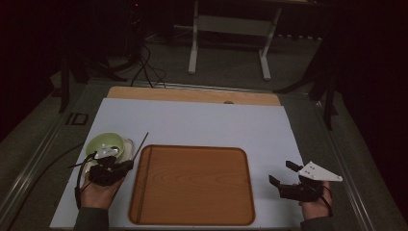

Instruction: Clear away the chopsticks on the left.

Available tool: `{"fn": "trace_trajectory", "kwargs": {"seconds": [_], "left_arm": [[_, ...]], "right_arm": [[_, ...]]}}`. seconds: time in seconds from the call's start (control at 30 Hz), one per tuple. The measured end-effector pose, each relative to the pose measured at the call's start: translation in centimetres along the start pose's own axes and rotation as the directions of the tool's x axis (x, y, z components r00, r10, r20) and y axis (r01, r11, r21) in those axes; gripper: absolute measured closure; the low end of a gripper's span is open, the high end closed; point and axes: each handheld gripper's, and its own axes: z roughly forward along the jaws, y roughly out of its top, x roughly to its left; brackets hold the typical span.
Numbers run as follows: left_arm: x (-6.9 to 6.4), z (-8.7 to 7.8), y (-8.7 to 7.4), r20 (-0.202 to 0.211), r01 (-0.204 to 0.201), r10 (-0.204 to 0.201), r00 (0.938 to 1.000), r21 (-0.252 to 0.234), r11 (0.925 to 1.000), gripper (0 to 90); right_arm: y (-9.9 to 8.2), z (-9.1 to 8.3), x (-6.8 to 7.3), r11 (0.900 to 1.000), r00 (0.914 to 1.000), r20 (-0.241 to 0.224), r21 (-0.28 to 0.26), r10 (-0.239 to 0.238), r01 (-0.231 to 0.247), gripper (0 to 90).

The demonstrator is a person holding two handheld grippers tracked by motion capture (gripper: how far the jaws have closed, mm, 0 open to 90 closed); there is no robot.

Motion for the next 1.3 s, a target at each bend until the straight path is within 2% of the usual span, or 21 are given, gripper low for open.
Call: {"fn": "trace_trajectory", "kwargs": {"seconds": [0.47,0.73,0.87,0.97,1.03,1.17,1.27,1.3], "left_arm": [[-1.8,1.1,0.1,0.050,0.009,-0.008,0.9987,-0.021,0.9997,85.5],[-2.3,2.0,-0.3,0.078,0.052,-0.047,0.9959,-0.062,0.9967,85.5],[-2.5,2.5,-0.5,0.093,0.076,-0.070,0.9932,-0.065,0.9949,85.5],[-2.7,2.8,-0.6,0.099,0.080,-0.074,0.9923,-0.064,0.9947,85.4],[-2.7,3.1,-0.7,0.120,0.102,-0.093,0.9885,-0.074,0.9920,85.3],[-2.7,3.6,-0.8,0.132,0.123,-0.114,0.9848,-0.063,0.9904,85.2],[-2.7,3.8,-0.9,0.106,0.115,-0.109,0.9884,-0.051,0.9921,85.1],[-2.7,3.8,-0.9,0.086,0.105,-0.102,0.9911,-0.041,0.9936,85.1]], "right_arm": [[0.0,0.0,0.0,1.0000,1.0000,0.000,0.000,-0.001,0.001,14.2],[0.0,0.0,0.0,1.0000,1.0000,0.001,0.001,-0.001,0.001,14.1],[0.0,0.0,0.0,1.0000,1.0000,0.000,0.001,-0.001,0.001,14.2],[0.0,0.0,0.0,1.0000,1.0000,0.001,0.001,-0.001,0.001,14.1],[0.0,0.0,0.0,1.0000,1.0000,0.001,0.001,0.000,0.000,14.1],[0.0,0.0,0.0,1.0000,1.0000,0.001,0.001,-0.001,0.001,14.2],[0.0,0.0,0.0,1.0000,1.0000,0.001,0.001,0.000,0.000,14.2],[0.0,0.0,0.0,1.0000,1.0000,0.001,0.001,0.000,0.000,14.2]]}}
